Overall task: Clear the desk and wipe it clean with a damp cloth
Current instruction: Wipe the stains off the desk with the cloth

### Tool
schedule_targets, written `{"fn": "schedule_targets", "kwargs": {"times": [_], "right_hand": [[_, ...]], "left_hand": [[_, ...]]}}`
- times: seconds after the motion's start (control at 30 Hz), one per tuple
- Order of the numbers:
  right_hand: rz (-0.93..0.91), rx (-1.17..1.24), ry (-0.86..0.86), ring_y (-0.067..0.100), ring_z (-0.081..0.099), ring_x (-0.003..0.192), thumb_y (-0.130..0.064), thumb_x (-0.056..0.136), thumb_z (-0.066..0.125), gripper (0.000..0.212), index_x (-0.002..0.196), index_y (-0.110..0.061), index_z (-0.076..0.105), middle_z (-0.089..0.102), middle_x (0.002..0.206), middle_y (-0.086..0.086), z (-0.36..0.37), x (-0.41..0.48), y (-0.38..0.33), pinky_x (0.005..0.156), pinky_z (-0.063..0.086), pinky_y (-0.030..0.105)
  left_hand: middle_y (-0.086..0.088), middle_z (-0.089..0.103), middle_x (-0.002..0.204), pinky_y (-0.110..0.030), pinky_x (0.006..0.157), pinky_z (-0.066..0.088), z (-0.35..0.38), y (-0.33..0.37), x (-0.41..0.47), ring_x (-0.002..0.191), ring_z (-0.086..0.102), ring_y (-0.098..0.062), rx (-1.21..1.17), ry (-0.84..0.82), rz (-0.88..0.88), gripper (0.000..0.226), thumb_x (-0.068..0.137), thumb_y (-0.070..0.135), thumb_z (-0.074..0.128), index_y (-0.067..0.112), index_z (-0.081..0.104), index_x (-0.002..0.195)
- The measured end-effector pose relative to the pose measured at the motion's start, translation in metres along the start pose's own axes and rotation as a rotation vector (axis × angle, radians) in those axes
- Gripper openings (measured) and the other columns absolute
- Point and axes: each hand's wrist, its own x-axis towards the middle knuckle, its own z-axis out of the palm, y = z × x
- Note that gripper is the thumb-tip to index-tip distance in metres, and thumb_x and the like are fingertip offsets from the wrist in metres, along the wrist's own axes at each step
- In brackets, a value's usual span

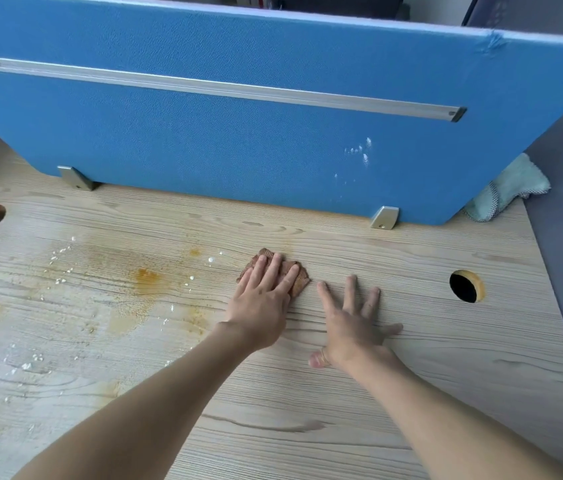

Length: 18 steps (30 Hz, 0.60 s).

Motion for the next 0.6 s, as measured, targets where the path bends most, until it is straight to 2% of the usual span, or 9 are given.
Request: {"fn": "schedule_targets", "kwargs": {"times": [0.17,0.23,0.33,0.5,0.6], "right_hand": [[-0.001,-0.004,-0.005,0.048,-0.031,0.143,-0.051,0.07,0.086,0.135,0.151,-0.049,-0.023,-0.045,0.155,0.004,0.001,0.002,0.001,0.101,0.014,0.086],[0.002,-0.007,-0.012,0.048,-0.032,0.143,-0.051,0.07,0.085,0.136,0.151,-0.049,-0.023,-0.045,0.154,0.005,0.0,0.002,0.0,0.101,0.014,0.086],[-0.001,-0.011,-0.011,0.048,-0.031,0.143,-0.052,0.07,0.085,0.136,0.151,-0.047,-0.024,-0.045,0.155,0.005,0.0,0.002,0.0,0.102,0.015,0.085],[0.001,-0.011,-0.015,0.049,-0.032,0.143,-0.051,0.07,0.085,0.136,0.151,-0.047,-0.024,-0.045,0.154,0.006,0.0,0.002,0.001,0.101,0.014,0.086],[0.001,-0.007,-0.019,0.05,-0.032,0.142,-0.05,0.07,0.085,0.136,0.151,-0.047,-0.024,-0.045,0.154,0.007,-0.002,0.002,0.0,0.101,0.014,0.086]], "left_hand": [[-0.003,-0.021,0.164,-0.041,0.124,-0.008,-0.007,0.008,0.027,0.15,-0.023,-0.025,-0.06,0.014,-0.177,0.06,0.105,0.035,0.019,0.031,-0.009,0.158],[-0.002,-0.023,0.164,-0.043,0.123,-0.008,-0.004,0.014,0.03,0.149,-0.025,-0.027,-0.029,-0.003,-0.137,0.063,0.104,0.033,0.022,0.031,-0.012,0.157],[0.004,-0.019,0.165,-0.04,0.124,-0.007,-0.005,-0.001,0.029,0.15,-0.021,-0.021,-0.01,0.009,0.008,0.057,0.106,0.039,0.018,0.036,-0.008,0.158],[0.0,-0.017,0.165,-0.042,0.124,-0.006,-0.01,0.008,0.046,0.151,-0.019,-0.026,-0.045,0.038,-0.108,0.06,0.105,0.035,0.02,0.032,-0.008,0.158],[0.001,-0.017,0.165,-0.041,0.124,-0.005,-0.01,-0.003,0.045,0.151,-0.019,-0.025,0.004,0.028,0.005,0.058,0.106,0.037,0.019,0.033,-0.009,0.158]]}}
